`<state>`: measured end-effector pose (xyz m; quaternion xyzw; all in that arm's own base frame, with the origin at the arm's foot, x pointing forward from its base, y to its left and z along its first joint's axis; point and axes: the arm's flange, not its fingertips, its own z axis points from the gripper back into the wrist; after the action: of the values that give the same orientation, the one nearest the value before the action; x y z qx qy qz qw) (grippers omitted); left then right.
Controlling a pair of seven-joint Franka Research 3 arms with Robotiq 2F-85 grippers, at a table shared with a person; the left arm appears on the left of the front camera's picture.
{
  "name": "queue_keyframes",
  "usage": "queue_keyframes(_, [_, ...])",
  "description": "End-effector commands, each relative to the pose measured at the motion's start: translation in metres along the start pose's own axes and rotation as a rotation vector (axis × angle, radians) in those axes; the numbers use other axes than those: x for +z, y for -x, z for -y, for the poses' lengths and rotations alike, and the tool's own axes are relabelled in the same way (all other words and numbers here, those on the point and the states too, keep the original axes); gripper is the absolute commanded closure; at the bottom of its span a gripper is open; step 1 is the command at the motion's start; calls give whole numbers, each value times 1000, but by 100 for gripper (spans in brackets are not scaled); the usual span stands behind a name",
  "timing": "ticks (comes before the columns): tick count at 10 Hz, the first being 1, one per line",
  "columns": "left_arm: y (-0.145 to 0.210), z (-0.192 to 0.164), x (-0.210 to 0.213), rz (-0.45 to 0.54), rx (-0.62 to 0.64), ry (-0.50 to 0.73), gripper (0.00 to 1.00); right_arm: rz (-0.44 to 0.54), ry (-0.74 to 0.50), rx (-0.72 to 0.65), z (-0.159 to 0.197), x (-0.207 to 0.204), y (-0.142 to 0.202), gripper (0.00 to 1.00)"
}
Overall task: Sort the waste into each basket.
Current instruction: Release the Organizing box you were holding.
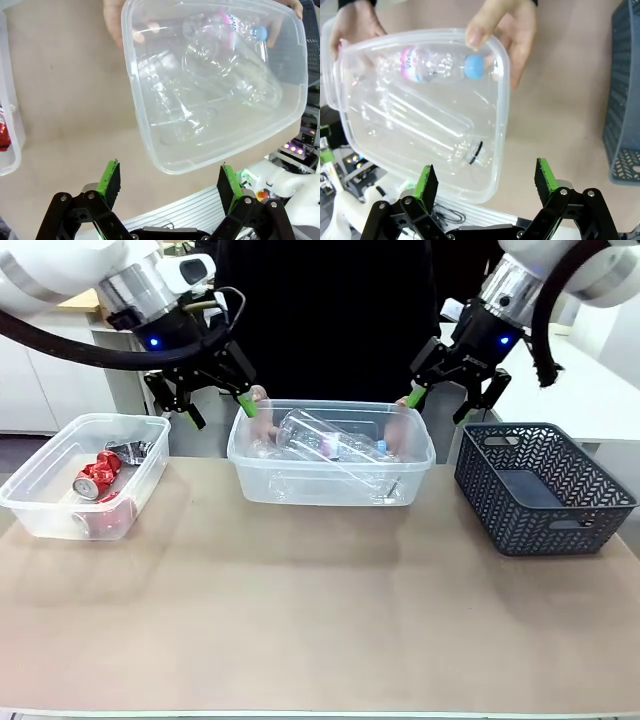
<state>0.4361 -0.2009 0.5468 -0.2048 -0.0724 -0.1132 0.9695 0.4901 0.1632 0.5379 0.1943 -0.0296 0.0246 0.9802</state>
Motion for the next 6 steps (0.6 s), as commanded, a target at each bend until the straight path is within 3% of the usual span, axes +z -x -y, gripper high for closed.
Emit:
queue_keyframes(1, [-2, 1, -1, -1, -1, 1, 0, 13, -4, -1, 0, 6, 0, 0])
queue_keyframes(6, [-2, 1, -1, -1, -1, 1, 0, 5, -1, -2, 1, 3, 0, 0])
